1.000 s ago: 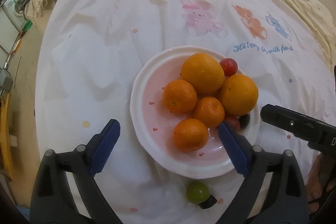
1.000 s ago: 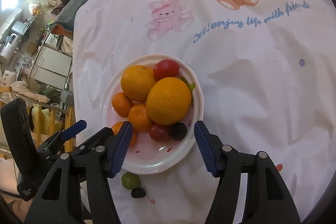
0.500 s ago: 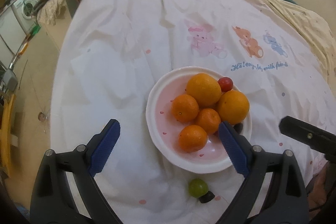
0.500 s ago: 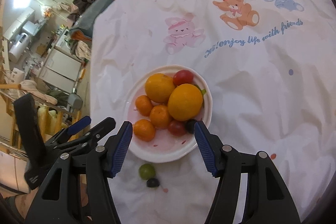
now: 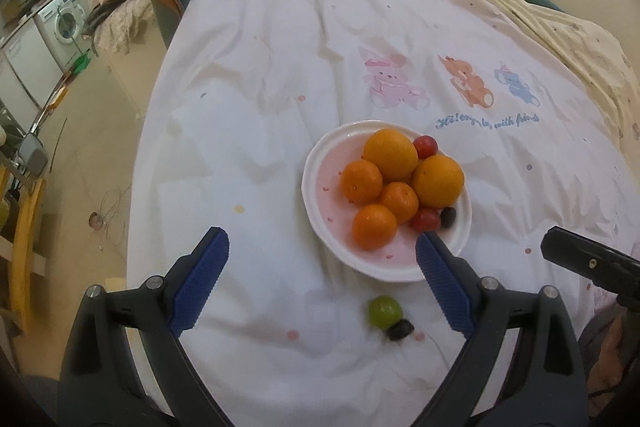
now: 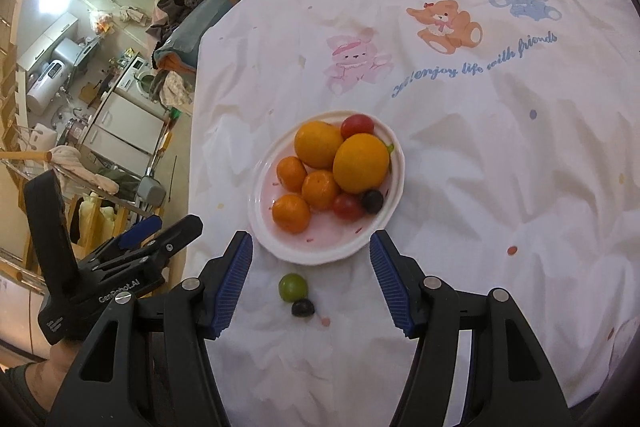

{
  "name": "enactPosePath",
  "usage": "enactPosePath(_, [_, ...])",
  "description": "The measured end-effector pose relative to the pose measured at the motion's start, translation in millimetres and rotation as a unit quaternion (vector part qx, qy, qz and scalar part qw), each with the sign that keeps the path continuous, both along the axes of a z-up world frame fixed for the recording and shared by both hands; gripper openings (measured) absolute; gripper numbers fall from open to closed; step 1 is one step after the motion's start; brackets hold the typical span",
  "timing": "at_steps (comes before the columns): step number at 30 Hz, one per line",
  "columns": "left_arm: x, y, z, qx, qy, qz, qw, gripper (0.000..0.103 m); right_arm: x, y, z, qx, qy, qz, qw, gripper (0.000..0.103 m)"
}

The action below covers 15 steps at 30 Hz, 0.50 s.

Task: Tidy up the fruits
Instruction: 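Withdraw both open grippers from the plate toward the green fruit and berry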

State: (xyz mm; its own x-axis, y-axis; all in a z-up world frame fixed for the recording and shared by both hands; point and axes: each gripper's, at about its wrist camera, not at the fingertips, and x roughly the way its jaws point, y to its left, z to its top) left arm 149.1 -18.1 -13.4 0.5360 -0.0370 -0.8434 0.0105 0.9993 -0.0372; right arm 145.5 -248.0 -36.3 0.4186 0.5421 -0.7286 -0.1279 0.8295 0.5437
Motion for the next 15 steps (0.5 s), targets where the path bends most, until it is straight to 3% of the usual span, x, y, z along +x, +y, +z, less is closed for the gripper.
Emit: enactPosePath(15, [-32.5, 14.1, -4.7, -0.007, 0.007, 0.021, 0.9997, 0.093, -16.5, 2.9, -18.2, -0.012, 0.024, 0.000, 1.000, 0.065])
